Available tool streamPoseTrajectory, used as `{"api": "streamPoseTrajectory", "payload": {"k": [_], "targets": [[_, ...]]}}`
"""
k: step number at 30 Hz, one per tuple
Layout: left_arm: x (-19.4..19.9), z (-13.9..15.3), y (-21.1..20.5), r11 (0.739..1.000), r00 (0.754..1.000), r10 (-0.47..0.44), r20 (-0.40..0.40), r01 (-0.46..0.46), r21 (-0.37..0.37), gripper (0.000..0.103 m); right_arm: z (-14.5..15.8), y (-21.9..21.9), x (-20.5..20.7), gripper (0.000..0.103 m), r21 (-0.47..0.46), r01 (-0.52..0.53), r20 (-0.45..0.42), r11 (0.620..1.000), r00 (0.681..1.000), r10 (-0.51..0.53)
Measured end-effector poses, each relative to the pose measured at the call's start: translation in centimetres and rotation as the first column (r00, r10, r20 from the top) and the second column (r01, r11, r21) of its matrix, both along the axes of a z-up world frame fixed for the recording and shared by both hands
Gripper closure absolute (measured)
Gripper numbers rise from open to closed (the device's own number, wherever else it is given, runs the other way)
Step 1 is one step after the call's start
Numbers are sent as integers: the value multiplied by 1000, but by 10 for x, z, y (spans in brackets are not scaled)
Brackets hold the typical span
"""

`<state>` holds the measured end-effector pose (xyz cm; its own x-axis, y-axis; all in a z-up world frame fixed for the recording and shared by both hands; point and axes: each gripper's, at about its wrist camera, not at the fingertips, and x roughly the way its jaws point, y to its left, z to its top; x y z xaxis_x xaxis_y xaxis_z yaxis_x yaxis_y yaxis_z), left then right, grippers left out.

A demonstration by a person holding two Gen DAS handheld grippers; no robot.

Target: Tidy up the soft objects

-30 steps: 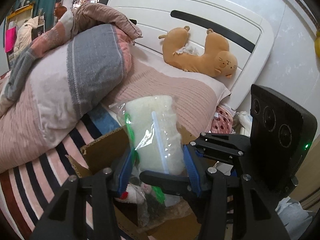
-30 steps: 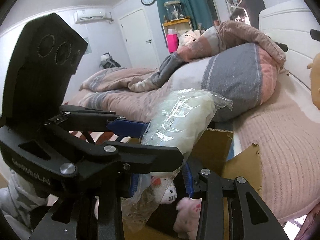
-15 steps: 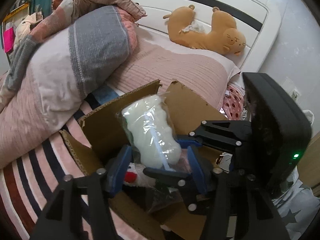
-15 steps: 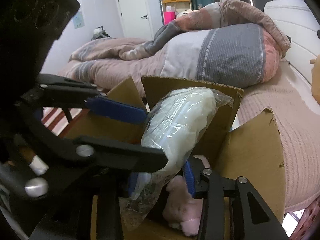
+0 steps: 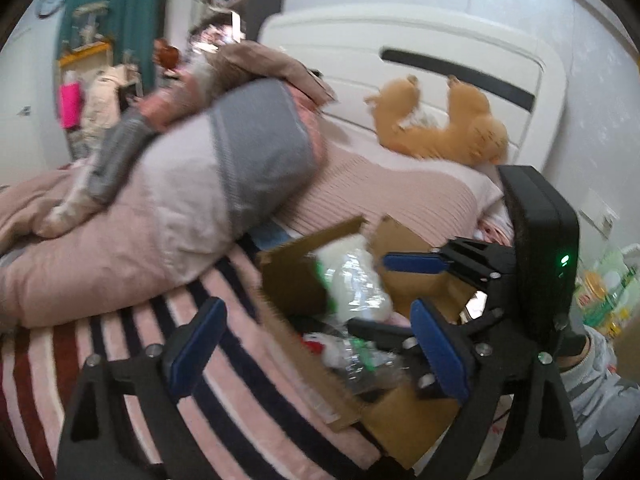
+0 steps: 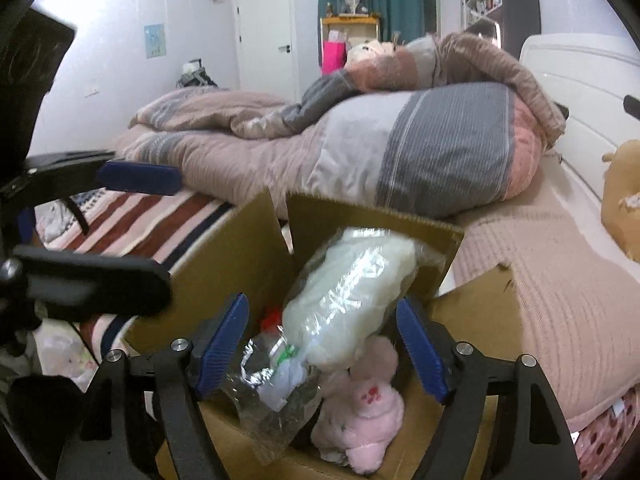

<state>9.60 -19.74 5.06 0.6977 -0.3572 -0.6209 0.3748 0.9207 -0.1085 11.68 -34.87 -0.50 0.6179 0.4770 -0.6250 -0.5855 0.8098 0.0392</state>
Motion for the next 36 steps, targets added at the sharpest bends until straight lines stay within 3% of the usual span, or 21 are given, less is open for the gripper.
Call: {"api": "streamPoseTrajectory", "payload": {"k": [6, 13, 26, 36], "targets": [[-29, 2, 36, 985, 982, 173, 74, -173, -4, 11, 23, -2, -19, 15, 88, -43, 109, 995, 994, 33], [-50, -7, 71, 935, 927, 351, 130, -354, -2, 11, 36, -1, -38, 5, 159, -110, 197, 981, 977, 78], [-64, -12, 89, 911, 898, 410, 161, -411, -23, 11, 31, 9, -48, 5, 162, -152, 202, 975, 972, 118], [-66, -11, 90, 907, 892, 417, 174, -420, -22, 11, 33, 10, -49, 5, 177, -163, 207, 971, 970, 125]]}}
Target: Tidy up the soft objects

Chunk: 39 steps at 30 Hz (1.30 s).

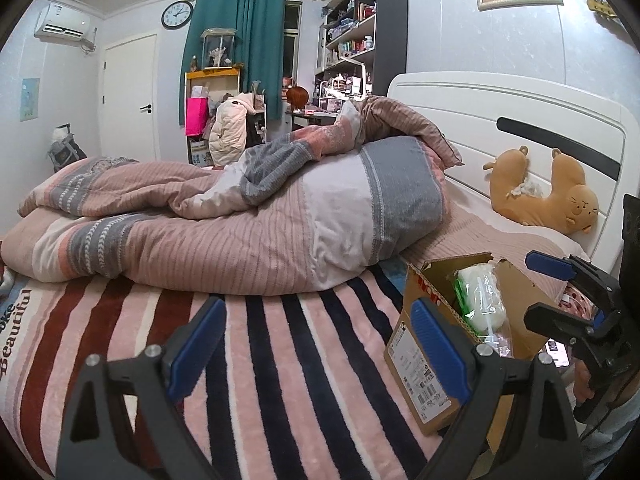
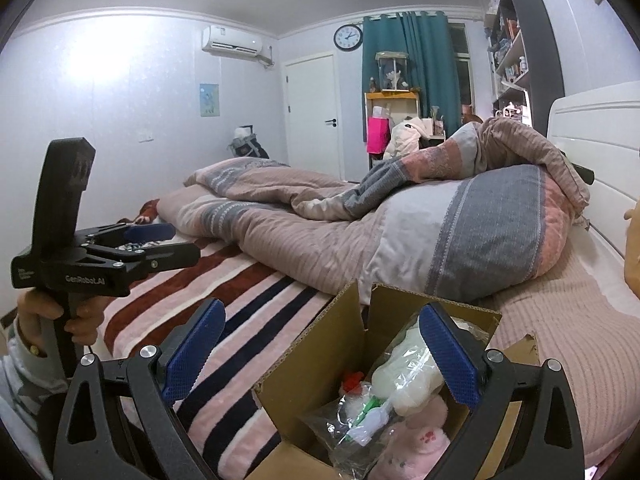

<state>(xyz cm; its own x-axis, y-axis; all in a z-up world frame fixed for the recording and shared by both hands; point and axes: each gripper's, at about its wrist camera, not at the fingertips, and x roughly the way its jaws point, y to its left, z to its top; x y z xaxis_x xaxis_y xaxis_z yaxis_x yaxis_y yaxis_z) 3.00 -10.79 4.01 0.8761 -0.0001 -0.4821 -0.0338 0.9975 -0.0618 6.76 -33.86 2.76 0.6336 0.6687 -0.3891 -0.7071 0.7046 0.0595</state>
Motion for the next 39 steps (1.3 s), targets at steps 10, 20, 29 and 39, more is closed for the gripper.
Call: {"api": "streamPoseTrajectory", "payload": {"k": [10, 20, 29, 39], "targets": [[-1, 1, 0, 1000, 1000, 9, 3, -9, 8, 11, 0, 0, -1, 5, 1, -8, -1, 1000, 1000, 8], [-2, 0, 2, 1000, 1000, 5, 5, -5, 5, 11, 0, 1, -2, 5, 3, -6, -3, 1000, 1000, 6], [-6, 1, 1, 1000, 1000, 18, 16, -18, 18, 11, 1, 1, -1, 5, 6, -4, -3, 1000, 1000, 4], [-7, 2, 1, 999, 999, 24, 23, -24, 26, 11, 3, 2, -6, 5, 17, 9, -9, 1000, 1000, -9]]}}
